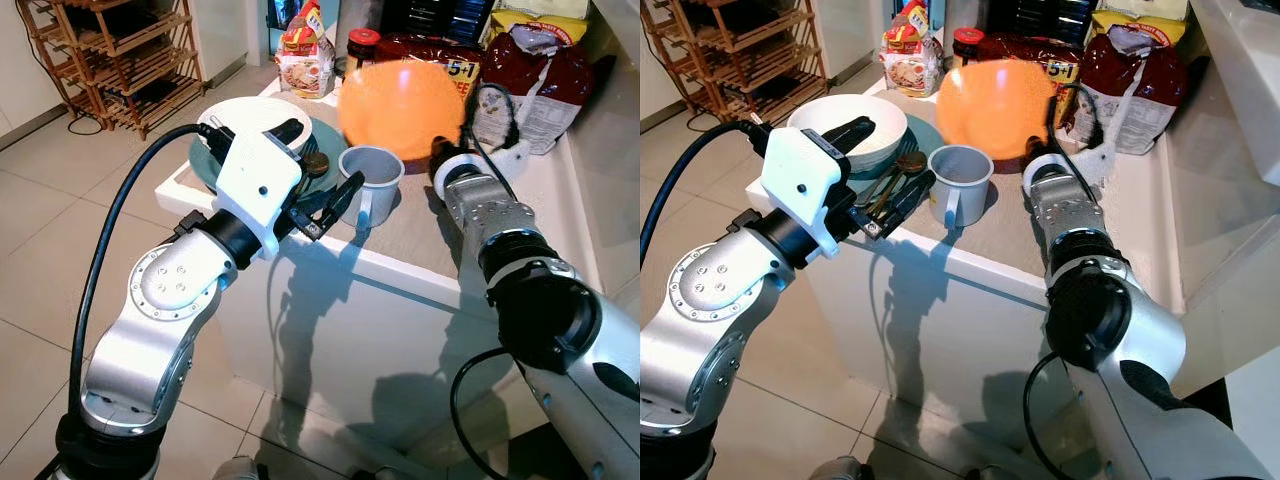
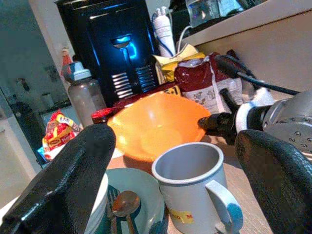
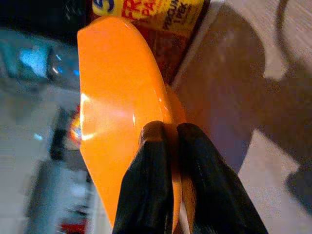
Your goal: Setting the table
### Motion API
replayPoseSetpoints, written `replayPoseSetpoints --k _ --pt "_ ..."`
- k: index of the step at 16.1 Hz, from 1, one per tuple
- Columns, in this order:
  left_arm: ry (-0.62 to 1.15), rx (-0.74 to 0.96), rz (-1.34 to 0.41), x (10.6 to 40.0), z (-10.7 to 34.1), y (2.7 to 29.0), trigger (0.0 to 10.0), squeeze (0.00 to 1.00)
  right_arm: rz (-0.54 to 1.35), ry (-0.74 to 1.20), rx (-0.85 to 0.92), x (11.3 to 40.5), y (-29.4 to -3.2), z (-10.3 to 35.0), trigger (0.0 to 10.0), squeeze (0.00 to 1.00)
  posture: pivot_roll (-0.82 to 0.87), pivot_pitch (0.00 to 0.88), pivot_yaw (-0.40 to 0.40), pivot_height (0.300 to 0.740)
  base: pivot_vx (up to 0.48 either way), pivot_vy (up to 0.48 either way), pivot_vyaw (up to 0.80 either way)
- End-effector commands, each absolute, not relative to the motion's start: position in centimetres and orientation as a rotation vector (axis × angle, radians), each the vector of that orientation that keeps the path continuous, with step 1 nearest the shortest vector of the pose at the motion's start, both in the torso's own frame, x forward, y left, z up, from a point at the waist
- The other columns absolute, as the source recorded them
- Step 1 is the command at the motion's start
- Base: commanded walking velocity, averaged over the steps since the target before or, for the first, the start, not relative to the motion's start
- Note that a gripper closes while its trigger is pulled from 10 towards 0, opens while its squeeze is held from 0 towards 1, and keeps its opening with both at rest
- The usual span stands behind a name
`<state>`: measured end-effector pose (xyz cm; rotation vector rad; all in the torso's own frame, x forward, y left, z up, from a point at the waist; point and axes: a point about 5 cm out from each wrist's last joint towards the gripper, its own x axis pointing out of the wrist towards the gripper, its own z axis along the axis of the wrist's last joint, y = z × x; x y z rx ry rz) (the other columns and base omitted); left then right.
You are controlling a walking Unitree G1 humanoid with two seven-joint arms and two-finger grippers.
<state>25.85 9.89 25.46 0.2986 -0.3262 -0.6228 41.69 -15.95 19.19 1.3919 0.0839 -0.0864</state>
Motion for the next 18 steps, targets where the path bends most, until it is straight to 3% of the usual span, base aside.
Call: replayPoseSetpoints --k 1,6,8,10,12,14,15,18 --pt "-0.35 0.302 -0.61 26.0 25.9 9.9 10.0 0.0 -0.032 -0.076 1.457 42.2 -17.3 22.6 0.0 0.0 0.08 0.024 -0.048 0.74 0.0 0.0 0.0" --pt "-0.373 0.303 -0.556 26.4 26.3 10.2 10.0 0.0 0.104 -0.161 1.537 42.2 -17.2 24.4 0.0 0.0 0.07 0.026 -0.043 0.74 0.0 0.0 0.0" --pt "-0.366 0.292 -0.506 26.7 26.4 10.7 10.0 0.0 0.281 -0.142 1.417 41.8 -15.7 25.2 0.0 0.0 0.06 0.032 -0.045 0.74 0.0 0.0 0.0" --pt "-0.33 0.287 -0.461 26.7 25.7 11.3 10.0 0.0 0.422 -0.127 1.335 40.3 -15.0 25.4 0.0 0.0 0.06 0.037 -0.051 0.74 0.0 0.0 0.0" --pt "-0.297 0.284 -0.438 26.1 25.0 12.0 10.0 0.0 0.592 -0.158 1.331 36.6 -14.2 26.4 0.0 0.0 0.05 0.054 -0.061 0.74 0.0 0.0 0.0" --pt "-0.285 0.282 -0.42 26.0 24.8 12.3 10.0 0.0 0.634 -0.176 1.342 35.1 -14.0 26.9 0.0 0.0 0.04 0.055 -0.06 0.74 0.0 0.0 0.0" --pt "-0.279 0.266 -0.411 25.8 24.7 12.3 10.0 0.0 0.647 -0.183 1.287 33.5 -13.5 27.2 10.0 0.0 0.03 0.057 -0.058 0.74 -0.375 0.0 0.0" --pt "-0.263 0.264 -0.414 25.7 24.2 12.1 10.0 0.0 0.646 -0.211 1.281 31.8 -13.4 27.9 10.0 0.0 0.03 0.066 -0.057 0.74 -0.376 0.0 0.0"
